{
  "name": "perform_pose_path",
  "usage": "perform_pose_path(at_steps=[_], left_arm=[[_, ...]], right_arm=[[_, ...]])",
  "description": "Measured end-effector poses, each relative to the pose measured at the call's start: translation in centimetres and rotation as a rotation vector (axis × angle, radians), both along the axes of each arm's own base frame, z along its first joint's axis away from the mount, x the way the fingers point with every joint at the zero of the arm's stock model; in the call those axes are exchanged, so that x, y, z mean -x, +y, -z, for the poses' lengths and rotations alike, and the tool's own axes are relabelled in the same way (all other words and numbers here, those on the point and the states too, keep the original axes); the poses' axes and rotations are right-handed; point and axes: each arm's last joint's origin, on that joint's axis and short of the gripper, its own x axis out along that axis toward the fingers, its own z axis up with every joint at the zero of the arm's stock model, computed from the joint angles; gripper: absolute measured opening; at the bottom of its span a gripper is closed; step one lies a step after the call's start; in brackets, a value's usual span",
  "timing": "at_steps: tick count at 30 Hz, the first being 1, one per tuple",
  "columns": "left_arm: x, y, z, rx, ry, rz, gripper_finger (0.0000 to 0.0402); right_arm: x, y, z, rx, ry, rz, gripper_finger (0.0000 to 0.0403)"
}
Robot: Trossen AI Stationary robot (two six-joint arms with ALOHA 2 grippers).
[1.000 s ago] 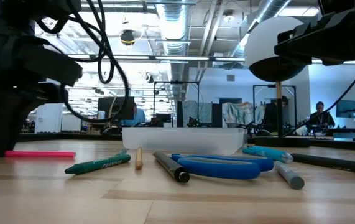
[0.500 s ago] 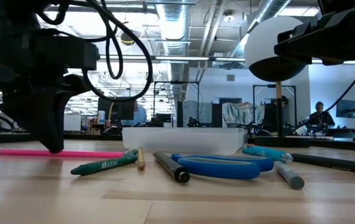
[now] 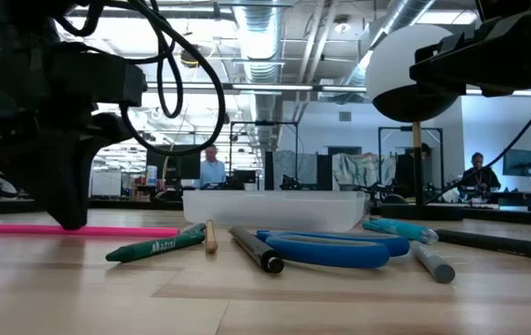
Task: Pick & place school supplies into a supply box
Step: Put the pink pencil into the gray supply box
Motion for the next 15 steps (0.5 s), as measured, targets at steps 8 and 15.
perform_pose_path(at_steps=[8, 15], left_arm=[[0.3, 0.4, 0.8, 0.073, -0.006, -0.058, 0.0095], [1.0, 1.1, 2.2, 0.084, -0.075, -0.088, 0.0114]], right_arm=[[0.0, 0.0, 0.0, 0.000, 0.000, 0.000, 0.0097], [0.0, 0.0, 0.0, 0.000, 0.001, 0.000, 0.0097]])
